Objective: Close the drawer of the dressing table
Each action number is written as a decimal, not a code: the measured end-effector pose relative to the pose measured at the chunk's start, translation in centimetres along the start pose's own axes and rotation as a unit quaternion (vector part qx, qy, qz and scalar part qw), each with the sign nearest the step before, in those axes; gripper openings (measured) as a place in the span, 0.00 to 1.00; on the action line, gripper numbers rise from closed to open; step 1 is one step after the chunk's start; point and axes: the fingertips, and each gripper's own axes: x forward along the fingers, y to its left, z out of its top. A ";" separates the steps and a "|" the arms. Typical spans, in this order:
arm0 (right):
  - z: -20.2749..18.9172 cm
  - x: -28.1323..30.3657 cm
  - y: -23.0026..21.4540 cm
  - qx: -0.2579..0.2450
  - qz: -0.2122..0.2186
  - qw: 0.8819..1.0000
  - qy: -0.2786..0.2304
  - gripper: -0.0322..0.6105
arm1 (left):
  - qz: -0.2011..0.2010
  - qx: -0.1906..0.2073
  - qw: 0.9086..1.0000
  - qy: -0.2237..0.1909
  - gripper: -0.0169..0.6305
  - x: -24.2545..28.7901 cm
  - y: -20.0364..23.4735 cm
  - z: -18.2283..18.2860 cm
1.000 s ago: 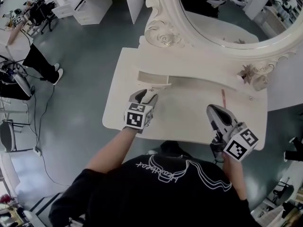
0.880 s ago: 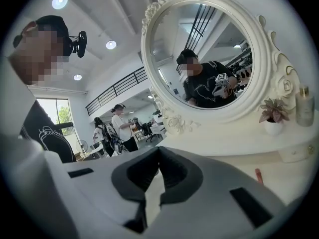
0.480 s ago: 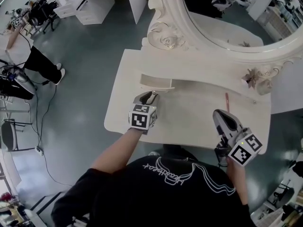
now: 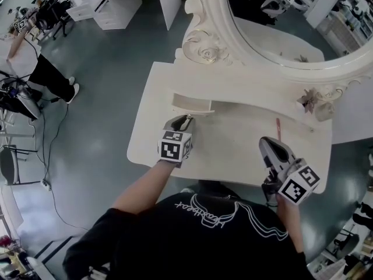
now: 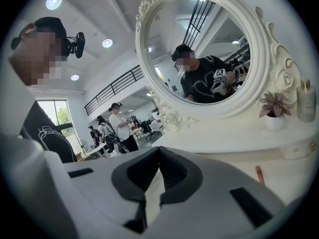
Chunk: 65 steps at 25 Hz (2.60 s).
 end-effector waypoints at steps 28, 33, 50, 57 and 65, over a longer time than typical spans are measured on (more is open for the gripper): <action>0.2 0.9 -0.8 0.004 -0.003 1.000 0.005 0.05 | -0.011 -0.011 1.000 -0.001 0.17 1.1 0.7 1.9; 0.3 0.9 -1.5 0.010 -0.008 1.000 0.001 0.05 | -0.010 -0.011 1.000 -0.002 0.17 1.8 1.1 2.5; 0.7 1.3 -3.0 0.018 -0.013 1.000 -0.003 0.05 | -0.003 -0.015 1.000 -0.005 0.17 3.9 1.6 3.6; 0.5 0.9 -3.4 0.021 -0.015 1.000 -0.002 0.05 | 0.007 -0.022 1.000 -0.004 0.17 4.5 2.0 4.1; 0.5 0.9 -3.7 0.024 -0.011 1.000 0.000 0.05 | 0.014 -0.031 0.999 -0.005 0.17 4.9 2.2 4.2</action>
